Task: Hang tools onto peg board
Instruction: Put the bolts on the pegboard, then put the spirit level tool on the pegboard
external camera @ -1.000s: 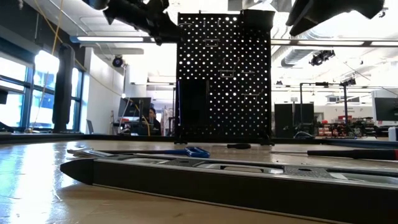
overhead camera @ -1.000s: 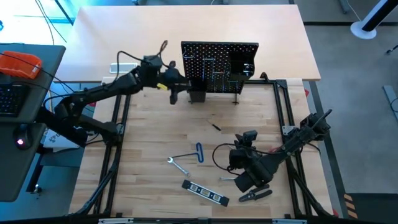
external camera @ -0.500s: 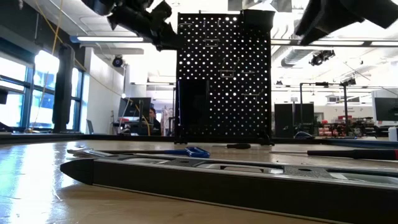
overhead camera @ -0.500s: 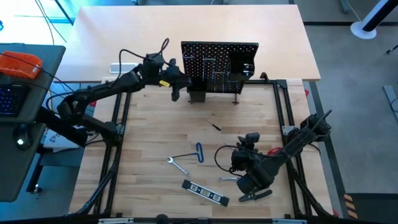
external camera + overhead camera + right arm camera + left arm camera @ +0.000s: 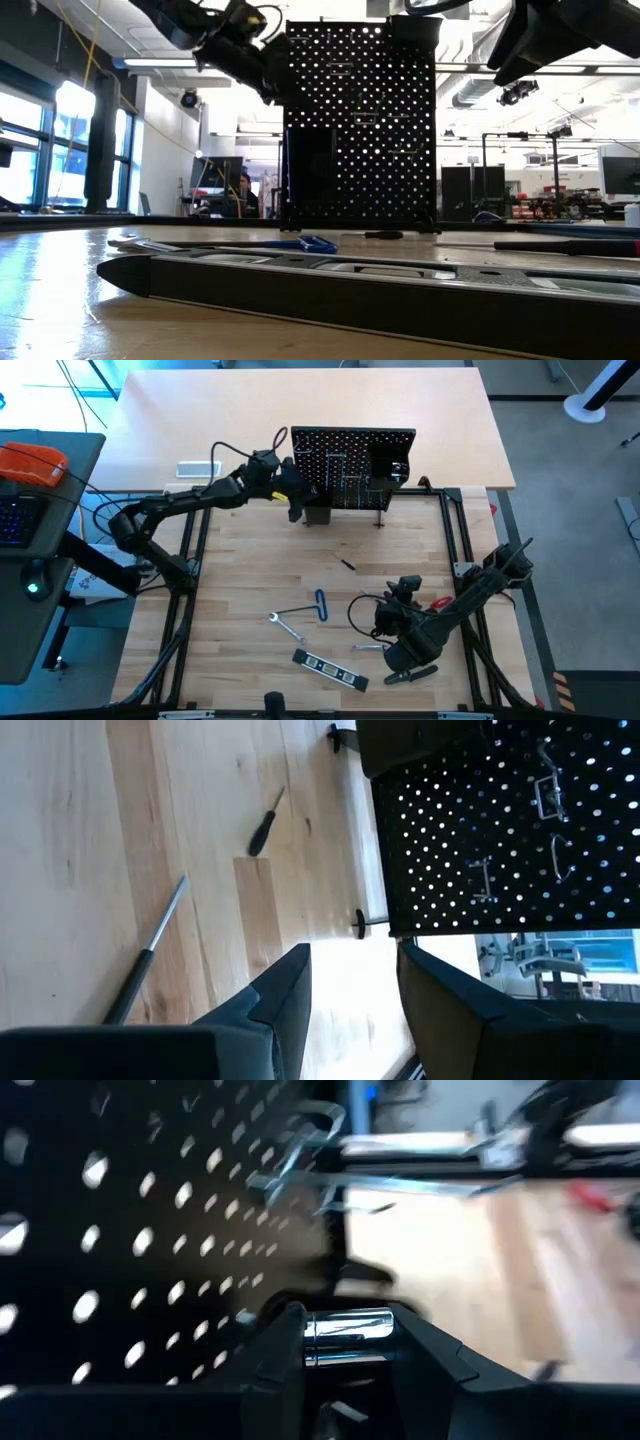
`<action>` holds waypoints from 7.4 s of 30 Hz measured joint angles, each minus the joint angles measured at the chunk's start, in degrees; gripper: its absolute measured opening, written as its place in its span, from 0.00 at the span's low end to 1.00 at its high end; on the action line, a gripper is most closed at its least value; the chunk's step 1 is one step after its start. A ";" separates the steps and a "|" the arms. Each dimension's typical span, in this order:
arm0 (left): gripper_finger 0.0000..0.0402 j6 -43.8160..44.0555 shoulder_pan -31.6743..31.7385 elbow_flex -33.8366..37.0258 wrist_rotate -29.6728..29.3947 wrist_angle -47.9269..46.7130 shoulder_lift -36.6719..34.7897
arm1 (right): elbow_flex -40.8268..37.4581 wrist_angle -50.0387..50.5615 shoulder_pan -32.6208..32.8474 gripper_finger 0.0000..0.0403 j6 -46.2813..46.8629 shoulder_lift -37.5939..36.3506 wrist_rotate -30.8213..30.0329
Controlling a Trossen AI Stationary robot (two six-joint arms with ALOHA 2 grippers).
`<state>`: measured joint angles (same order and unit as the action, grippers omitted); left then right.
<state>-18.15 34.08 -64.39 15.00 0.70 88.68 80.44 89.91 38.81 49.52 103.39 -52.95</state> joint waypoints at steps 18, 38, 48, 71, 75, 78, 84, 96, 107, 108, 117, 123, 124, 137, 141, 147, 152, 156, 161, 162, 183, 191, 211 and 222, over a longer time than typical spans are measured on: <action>0.50 1.00 -0.23 0.01 -4.04 2.12 2.45 | 0.00 -0.04 -0.02 0.36 -0.02 0.00 -2.14; 0.52 -2.04 -10.52 -0.02 8.36 -26.75 -11.15 | 0.00 -7.98 1.90 0.36 -2.90 0.00 -0.83; 0.52 4.75 -35.64 10.84 3.26 -25.57 -11.67 | 0.00 -17.91 2.25 0.36 -9.34 0.00 -0.16; 0.52 13.59 -62.37 24.44 -13.16 17.08 7.49 | 0.00 -30.23 4.00 0.36 -11.25 0.02 6.09; 0.53 15.31 -62.37 24.23 -10.56 22.02 12.03 | -1.64 -37.30 4.49 0.36 -12.67 0.35 6.17; 0.56 15.14 -62.49 22.33 -11.90 22.50 14.90 | -4.73 -46.09 4.75 0.36 -14.51 0.39 7.85; 0.62 12.09 -63.35 17.86 -18.26 22.92 18.72 | -10.06 -59.18 6.19 0.36 -15.00 0.42 8.72; 0.64 18.46 -62.97 12.53 -16.45 22.77 26.24 | -11.30 -72.81 9.64 0.37 -21.36 2.72 10.18; 0.41 20.06 -62.53 11.20 -17.88 20.36 26.79 | -11.30 -72.29 9.75 0.52 -16.96 5.64 13.13; 0.41 20.06 -62.53 11.20 -17.90 20.49 26.80 | -11.30 -72.36 9.75 0.52 -16.90 5.73 13.51; 0.41 19.50 -61.31 11.45 -17.42 20.47 24.98 | -11.30 -72.43 11.93 0.52 -14.02 5.98 13.34; 0.41 17.56 -59.42 11.52 -17.13 17.05 19.97 | -11.26 -62.19 17.27 0.52 -2.90 2.33 5.67; 0.41 17.40 -59.01 11.52 -16.94 16.79 19.15 | -11.26 -60.01 18.24 0.52 -0.20 1.90 4.71; 0.41 11.24 -56.19 11.44 -27.86 14.56 8.18 | -11.19 -39.13 27.99 0.52 34.63 0.81 -16.18; 0.41 9.38 -56.17 11.41 -35.52 15.52 6.37 | -11.50 -33.34 29.03 0.52 46.61 0.81 -22.86; 0.41 7.36 -56.21 11.41 -42.31 16.73 5.05 | -11.54 -30.38 27.58 0.52 51.94 0.81 -25.39; 0.41 5.44 -56.84 11.40 -45.91 20.34 5.10 | -11.54 -30.87 23.32 0.52 52.52 0.81 -34.60; 0.41 2.93 -57.59 11.37 -49.07 24.53 5.10 | -11.54 -32.63 19.01 0.52 52.52 0.81 -37.07; 0.41 0.89 -58.34 11.37 -49.94 29.25 5.10 | -11.54 -32.92 14.94 0.52 52.24 0.90 -37.08; 0.41 0.58 -58.49 11.37 -50.01 29.68 5.10 | -11.56 -32.88 14.25 0.52 52.27 0.90 -37.09; 0.41 -6.46 -57.64 11.37 -55.06 29.04 2.86 | -13.96 -37.46 8.38 0.52 41.61 1.51 -36.95; 0.41 -11.64 -55.90 11.37 -56.24 26.91 -5.96 | -14.06 -53.94 1.90 0.52 12.83 1.44 -21.17; 0.41 -11.94 -53.65 11.40 -62.12 8.04 -25.47 | -28.82 -151.14 -20.28 0.52 -58.97 1.18 18.36; 0.41 -12.77 -52.61 16.38 -63.66 14.29 -24.96 | -29.32 -179.08 -26.83 0.52 -71.54 -0.23 25.80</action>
<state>-30.92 -18.53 -48.00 -48.66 14.99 63.72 51.12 -89.17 11.98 -22.03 103.16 -27.15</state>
